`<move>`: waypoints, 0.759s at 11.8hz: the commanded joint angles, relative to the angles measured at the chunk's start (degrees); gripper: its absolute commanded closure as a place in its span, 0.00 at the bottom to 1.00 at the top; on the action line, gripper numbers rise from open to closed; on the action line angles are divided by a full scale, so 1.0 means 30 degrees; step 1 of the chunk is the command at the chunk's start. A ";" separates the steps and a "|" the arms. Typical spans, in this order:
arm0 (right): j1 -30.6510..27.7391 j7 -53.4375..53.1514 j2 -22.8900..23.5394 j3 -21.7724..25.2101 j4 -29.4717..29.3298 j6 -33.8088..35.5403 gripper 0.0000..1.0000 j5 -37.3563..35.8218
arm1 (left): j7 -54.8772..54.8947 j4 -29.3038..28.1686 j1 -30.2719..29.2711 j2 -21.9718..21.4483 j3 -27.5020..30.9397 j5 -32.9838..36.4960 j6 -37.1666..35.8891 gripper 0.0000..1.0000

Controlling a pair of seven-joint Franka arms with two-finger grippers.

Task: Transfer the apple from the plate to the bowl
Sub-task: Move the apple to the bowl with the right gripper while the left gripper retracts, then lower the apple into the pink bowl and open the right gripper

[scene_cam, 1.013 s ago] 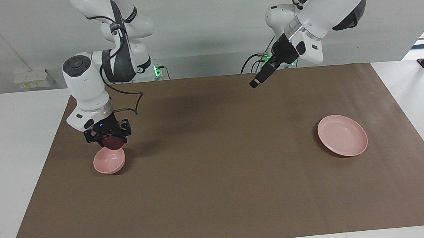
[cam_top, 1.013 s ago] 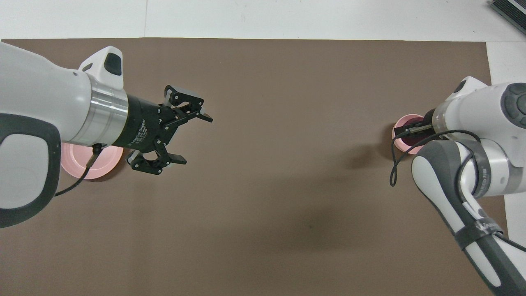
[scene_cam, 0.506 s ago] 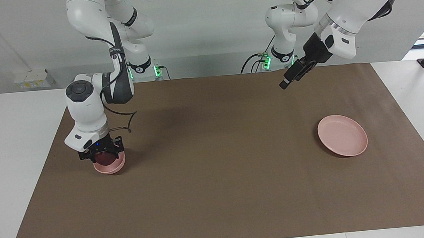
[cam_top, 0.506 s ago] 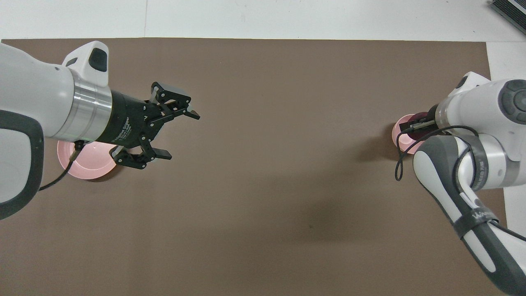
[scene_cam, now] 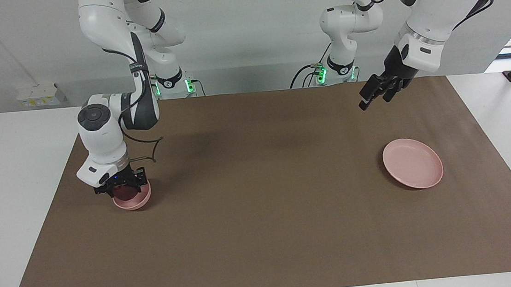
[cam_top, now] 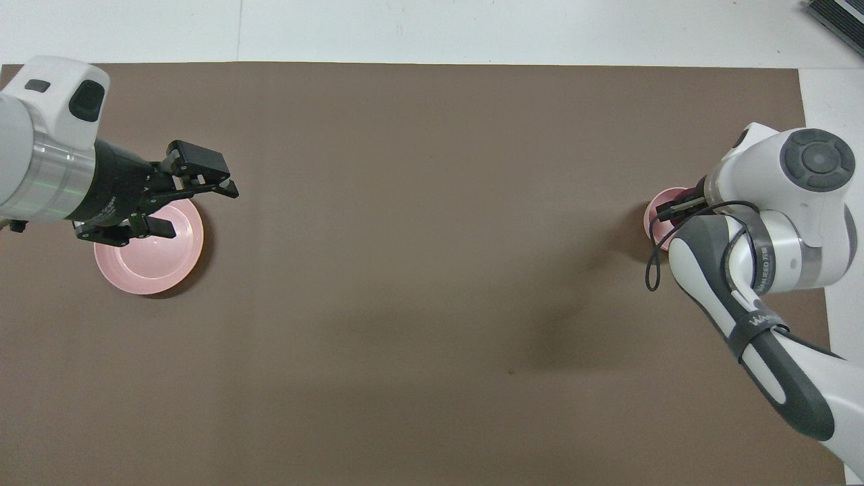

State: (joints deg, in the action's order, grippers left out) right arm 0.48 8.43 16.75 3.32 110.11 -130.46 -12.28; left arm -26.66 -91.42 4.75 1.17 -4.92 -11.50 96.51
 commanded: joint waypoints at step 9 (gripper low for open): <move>-0.0306 0.0236 0.0101 -0.0199 0.0649 -0.0078 0.20 -0.0037 | 0.9876 0.0036 -0.0060 -0.0828 0.2520 0.3745 -0.1526 0.00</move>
State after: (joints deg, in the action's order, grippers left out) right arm 0.41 8.43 17.22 3.31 111.84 -130.45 -12.28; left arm -0.51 -91.18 4.05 -0.05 3.25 -2.56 93.35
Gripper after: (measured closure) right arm 0.163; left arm 0.000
